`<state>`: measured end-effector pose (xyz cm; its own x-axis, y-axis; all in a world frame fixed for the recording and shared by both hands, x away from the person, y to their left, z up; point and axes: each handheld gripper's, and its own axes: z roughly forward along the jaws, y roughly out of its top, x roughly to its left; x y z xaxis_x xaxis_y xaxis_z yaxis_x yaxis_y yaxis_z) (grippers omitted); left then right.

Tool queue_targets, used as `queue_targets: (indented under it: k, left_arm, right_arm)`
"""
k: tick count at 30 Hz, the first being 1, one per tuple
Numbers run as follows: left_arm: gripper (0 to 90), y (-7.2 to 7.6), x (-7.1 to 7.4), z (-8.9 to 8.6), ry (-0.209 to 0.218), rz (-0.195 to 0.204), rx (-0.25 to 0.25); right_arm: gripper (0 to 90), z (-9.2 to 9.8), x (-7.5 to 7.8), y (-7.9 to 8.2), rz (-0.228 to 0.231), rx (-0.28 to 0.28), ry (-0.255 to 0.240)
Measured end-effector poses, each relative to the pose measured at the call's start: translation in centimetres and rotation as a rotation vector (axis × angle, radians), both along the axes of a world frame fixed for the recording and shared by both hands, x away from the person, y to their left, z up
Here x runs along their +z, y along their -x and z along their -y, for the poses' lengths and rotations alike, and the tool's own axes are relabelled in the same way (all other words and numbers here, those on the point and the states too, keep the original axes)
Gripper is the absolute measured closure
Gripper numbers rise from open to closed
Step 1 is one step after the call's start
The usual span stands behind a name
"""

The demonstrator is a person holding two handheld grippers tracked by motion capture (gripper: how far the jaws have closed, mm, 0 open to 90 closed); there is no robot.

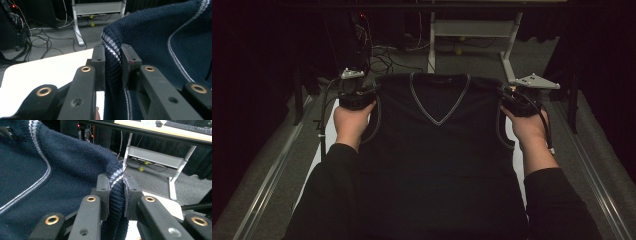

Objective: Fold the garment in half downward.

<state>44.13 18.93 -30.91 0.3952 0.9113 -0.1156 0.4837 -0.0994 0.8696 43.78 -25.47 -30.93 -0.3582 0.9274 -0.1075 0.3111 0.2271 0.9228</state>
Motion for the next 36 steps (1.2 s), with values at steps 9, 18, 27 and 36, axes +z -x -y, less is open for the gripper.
queue_targets:
  k: [9,18,27,36]
  left_arm:
    - [70.9,2.3,-2.3,-0.5,0.014,-0.018,-0.089]
    - [70.9,6.8,-3.7,-0.4,-0.006,0.002,-0.149]
    - [71.0,11.5,-5.8,-0.5,-0.039,-0.013,-0.222]
    - [70.9,17.7,-8.6,-0.9,-0.028,-0.01,-0.252]
  right_arm:
    - [78.6,-0.1,-1.5,2.1,-0.023,0.065,0.017]
    - [78.6,0.9,-3.7,6.5,-0.008,0.151,-0.006]
    - [78.6,2.0,-6.4,10.9,-0.015,0.202,-0.029]
    - [78.6,3.3,-9.1,16.1,-0.035,0.232,-0.063]
